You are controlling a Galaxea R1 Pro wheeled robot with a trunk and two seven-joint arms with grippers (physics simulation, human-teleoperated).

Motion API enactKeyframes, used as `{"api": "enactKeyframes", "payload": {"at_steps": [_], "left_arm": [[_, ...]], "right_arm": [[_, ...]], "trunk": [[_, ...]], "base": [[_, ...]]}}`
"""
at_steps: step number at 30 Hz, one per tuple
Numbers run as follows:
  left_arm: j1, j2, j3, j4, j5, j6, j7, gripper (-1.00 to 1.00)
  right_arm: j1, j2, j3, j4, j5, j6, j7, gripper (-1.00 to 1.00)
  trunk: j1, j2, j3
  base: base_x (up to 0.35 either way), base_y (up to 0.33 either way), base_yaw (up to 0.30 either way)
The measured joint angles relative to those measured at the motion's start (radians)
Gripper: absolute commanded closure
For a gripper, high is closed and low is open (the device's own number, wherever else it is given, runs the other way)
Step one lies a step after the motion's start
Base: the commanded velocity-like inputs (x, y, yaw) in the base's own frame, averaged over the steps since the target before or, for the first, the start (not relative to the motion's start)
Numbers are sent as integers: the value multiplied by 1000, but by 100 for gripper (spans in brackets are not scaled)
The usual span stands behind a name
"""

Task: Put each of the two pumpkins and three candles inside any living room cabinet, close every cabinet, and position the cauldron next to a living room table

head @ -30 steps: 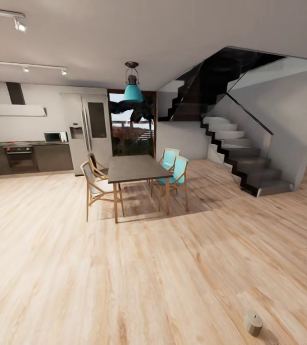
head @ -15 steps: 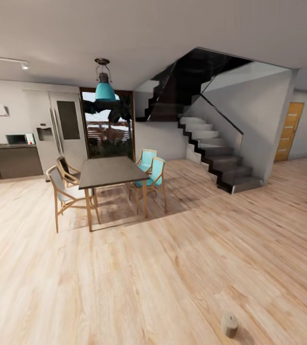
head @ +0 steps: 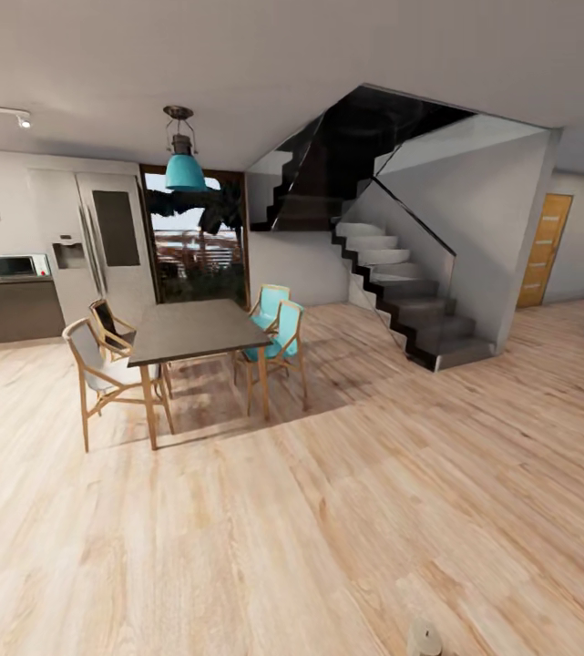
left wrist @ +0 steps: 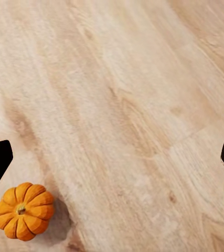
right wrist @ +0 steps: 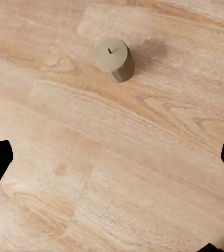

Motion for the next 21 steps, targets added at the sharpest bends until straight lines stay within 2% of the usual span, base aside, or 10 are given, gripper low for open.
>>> {"api": "enactKeyframes", "payload": {"at_steps": [5, 12, 21], "left_arm": [[0, 0, 0, 0, 0, 0, 0, -100], [0, 0, 0, 0, 0, 1, 0, -100], [0, 0, 0, 0, 0, 1, 0, -100]], "right_arm": [[0, 0, -4, -1, -2, 0, -1, -100], [0, 0, -5, -1, -2, 0, -2, -100], [0, 1, 0, -1, -2, 0, -2, -100]], "trunk": [[0, 0, 0], [0, 0, 0], [0, 0, 0]], "base": [[203, -223, 0], [84, -280, 0], [210, -219, 0]]}}
